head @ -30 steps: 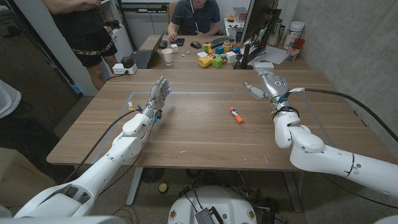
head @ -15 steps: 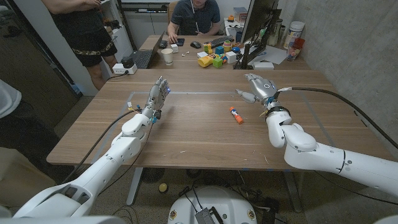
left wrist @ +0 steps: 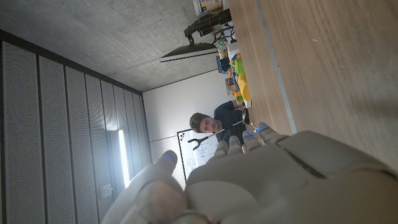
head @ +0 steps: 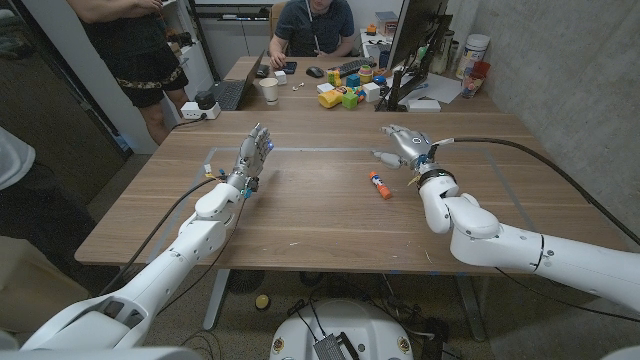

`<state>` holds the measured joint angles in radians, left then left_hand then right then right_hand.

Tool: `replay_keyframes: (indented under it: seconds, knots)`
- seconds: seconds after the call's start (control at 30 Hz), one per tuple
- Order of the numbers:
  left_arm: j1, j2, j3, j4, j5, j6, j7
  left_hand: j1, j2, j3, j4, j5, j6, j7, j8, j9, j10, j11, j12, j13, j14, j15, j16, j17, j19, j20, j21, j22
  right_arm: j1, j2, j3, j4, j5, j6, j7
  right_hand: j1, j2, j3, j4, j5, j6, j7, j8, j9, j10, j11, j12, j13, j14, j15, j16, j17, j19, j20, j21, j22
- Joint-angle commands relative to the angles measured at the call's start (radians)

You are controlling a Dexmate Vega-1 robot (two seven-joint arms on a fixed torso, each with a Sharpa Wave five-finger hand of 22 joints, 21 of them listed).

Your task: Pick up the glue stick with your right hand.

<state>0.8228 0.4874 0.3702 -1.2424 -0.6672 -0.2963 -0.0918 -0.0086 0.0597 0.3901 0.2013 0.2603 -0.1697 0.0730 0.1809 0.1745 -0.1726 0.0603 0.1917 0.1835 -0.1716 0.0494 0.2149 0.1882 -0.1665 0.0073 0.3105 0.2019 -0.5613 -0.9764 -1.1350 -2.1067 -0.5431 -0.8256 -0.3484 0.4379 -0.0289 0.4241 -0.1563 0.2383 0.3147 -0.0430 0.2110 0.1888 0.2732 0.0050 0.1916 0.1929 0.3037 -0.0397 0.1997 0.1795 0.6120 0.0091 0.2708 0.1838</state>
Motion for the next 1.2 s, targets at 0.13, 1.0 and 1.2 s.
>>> replay_keyframes:
  seconds: [0.13, 1.0, 1.2]
  knots:
    - [-0.013, -0.005, 0.0, 0.02, 0.0, -0.003, -0.007, -0.001, 0.125, -0.004, -0.001, 0.01, -0.088, 0.005, 0.003, 0.003, -0.145, 0.007, 0.001, 0.003, -0.211, 0.003, -0.003, 0.001, -0.072, 0.006, -0.002, 0.003, 0.067, 0.035, -0.072, 0.061, -0.026, 0.017, 0.13, 0.018, 0.004, -0.009, 0.002, 0.009, 0.007, 0.001, 0.003, 0.003, 0.002, -0.008, 0.005, 0.005, -0.004, 0.001, -0.004, 0.004, -0.003, 0.002, 0.002, 0.005]
    - [-0.03, -0.012, 0.004, 0.042, 0.002, 0.001, -0.018, -0.001, 0.125, -0.007, -0.001, 0.011, -0.089, 0.004, 0.003, 0.003, -0.146, 0.008, 0.001, 0.003, -0.211, 0.004, -0.003, 0.001, -0.072, 0.007, -0.004, 0.003, 0.16, 0.08, -0.184, 0.136, -0.063, -0.022, 0.323, 0.091, -0.001, -0.023, -0.01, 0.022, -0.011, -0.002, -0.009, 0.004, 0.028, -0.026, 0.012, 0.007, 0.007, -0.015, -0.002, 0.002, -0.035, -0.009, -0.018, 0.005]
    - [-0.03, -0.013, 0.003, 0.043, 0.002, 0.001, -0.019, -0.001, 0.125, -0.008, -0.001, 0.011, -0.089, 0.004, 0.003, 0.003, -0.146, 0.008, 0.001, 0.003, -0.211, 0.004, -0.003, 0.001, -0.072, 0.006, -0.004, 0.003, 0.172, 0.087, -0.198, 0.148, -0.063, -0.029, 0.348, 0.119, 0.003, -0.024, -0.011, 0.027, 0.006, -0.003, -0.003, 0.004, 0.042, -0.032, 0.016, 0.008, 0.017, -0.021, 0.002, 0.003, -0.038, -0.011, -0.021, 0.005]
